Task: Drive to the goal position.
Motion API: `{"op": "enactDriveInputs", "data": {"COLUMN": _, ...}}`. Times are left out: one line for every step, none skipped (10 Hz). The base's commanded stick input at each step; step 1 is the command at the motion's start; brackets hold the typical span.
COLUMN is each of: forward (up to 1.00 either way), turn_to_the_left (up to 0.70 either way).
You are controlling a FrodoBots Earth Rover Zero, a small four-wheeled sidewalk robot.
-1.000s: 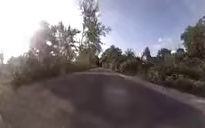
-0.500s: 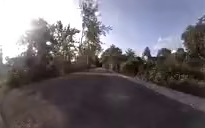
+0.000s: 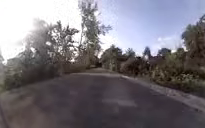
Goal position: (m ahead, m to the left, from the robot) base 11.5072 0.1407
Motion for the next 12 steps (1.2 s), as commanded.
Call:
{"op": "enactDriveInputs", "data": {"forward": 0.70, "turn_to_the_left": 0.05}}
{"op": "enactDriveInputs", "data": {"forward": 0.70, "turn_to_the_left": 0.03}}
{"op": "enactDriveInputs", "data": {"forward": 0.70, "turn_to_the_left": 0.00}}
{"op": "enactDriveInputs", "data": {"forward": 0.70, "turn_to_the_left": 0.00}}
{"op": "enactDriveInputs", "data": {"forward": 0.70, "turn_to_the_left": 0.00}}
{"op": "enactDriveInputs", "data": {"forward": 0.70, "turn_to_the_left": 0.00}}
{"op": "enactDriveInputs", "data": {"forward": 0.70, "turn_to_the_left": 0.00}}
{"op": "enactDriveInputs", "data": {"forward": 0.70, "turn_to_the_left": 0.00}}
{"op": "enactDriveInputs", "data": {"forward": 0.70, "turn_to_the_left": 0.00}}
{"op": "enactDriveInputs", "data": {"forward": 0.70, "turn_to_the_left": 0.00}}
{"op": "enactDriveInputs", "data": {"forward": 0.70, "turn_to_the_left": 0.00}}
{"op": "enactDriveInputs", "data": {"forward": 0.70, "turn_to_the_left": 0.00}}
